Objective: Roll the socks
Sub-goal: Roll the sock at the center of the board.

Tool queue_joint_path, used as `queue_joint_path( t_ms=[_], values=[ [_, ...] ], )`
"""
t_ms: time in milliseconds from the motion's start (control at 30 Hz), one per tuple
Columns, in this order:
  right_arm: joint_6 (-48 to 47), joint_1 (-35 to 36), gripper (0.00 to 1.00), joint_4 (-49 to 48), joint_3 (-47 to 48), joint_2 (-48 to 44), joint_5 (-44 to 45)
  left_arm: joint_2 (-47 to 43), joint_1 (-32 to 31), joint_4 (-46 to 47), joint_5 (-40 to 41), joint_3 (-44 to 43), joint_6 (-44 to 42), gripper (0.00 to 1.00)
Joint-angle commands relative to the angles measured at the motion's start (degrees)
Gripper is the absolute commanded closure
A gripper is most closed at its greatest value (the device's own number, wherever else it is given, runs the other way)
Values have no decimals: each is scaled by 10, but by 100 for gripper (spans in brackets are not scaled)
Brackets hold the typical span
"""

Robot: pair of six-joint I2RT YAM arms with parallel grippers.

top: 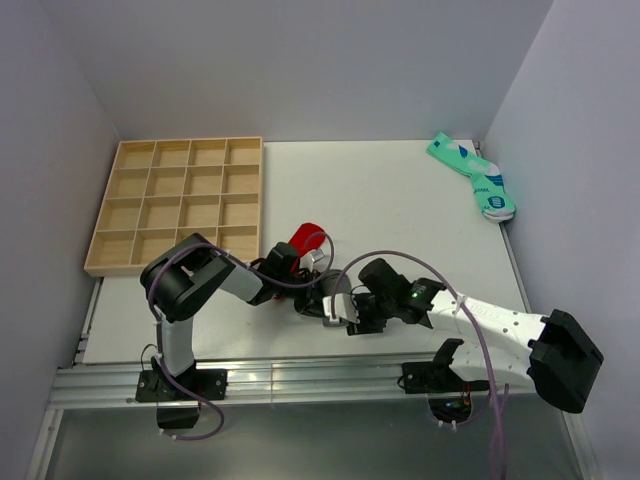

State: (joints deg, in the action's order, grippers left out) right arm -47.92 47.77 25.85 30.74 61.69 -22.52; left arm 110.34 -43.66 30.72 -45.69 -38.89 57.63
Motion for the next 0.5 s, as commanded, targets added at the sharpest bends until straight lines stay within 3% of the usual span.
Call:
queue_joint_path(
  t_ms=[0,333,467],
  values=[
    [15,35,47,-57,-11,-4,37,29,-2,-112,21,3,-46,100],
    [26,68,49,-116,-22,55,71,28,2,-123,15,-4,-53,100],
    [34,67,62,-128,-22,83,77,15,2,-133,21,-8,-61,100]
  ],
)
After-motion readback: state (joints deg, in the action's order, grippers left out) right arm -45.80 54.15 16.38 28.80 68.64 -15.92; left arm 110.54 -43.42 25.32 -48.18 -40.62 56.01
